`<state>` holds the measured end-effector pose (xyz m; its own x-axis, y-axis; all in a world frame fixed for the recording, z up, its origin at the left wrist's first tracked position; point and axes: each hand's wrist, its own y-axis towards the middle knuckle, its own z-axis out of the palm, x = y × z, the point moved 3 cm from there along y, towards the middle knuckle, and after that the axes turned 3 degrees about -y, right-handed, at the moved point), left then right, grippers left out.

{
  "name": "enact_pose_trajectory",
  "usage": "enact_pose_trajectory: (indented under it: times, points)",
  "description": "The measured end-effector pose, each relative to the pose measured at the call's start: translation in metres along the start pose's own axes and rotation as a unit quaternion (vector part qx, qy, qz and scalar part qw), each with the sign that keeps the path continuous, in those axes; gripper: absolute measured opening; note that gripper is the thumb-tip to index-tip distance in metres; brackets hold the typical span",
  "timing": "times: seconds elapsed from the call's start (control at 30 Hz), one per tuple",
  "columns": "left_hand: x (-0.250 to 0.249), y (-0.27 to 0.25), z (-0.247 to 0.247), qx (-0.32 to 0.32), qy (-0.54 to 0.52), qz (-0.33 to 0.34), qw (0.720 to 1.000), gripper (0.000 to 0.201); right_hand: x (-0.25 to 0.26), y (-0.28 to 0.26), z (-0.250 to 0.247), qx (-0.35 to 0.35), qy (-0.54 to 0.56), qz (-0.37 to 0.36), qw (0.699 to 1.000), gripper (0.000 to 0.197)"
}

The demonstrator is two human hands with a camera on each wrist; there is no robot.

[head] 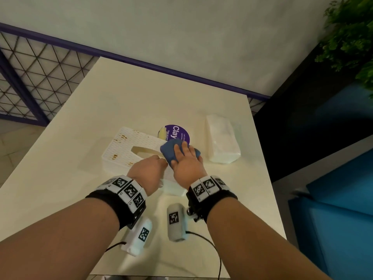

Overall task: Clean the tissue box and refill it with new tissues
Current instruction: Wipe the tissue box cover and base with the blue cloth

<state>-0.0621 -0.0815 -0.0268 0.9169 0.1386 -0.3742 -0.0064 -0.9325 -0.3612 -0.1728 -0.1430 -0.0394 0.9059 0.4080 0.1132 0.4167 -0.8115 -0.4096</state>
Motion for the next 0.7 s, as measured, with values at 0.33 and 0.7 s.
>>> enact_pose_trajectory:
  times: [0.33,0.7]
  points:
    - [0.001,-0.011,-0.007,0.064,-0.004,0.06,0.996,0.041,-0.014,-0.091,-0.021,-0.054,0.13,0.055,0.989,0.024]
    - [-0.001,-0.023,0.003,0.06,0.092,0.027,0.994,0.063,-0.009,-0.087,-0.044,-0.126,0.157,0.026,0.979,0.049]
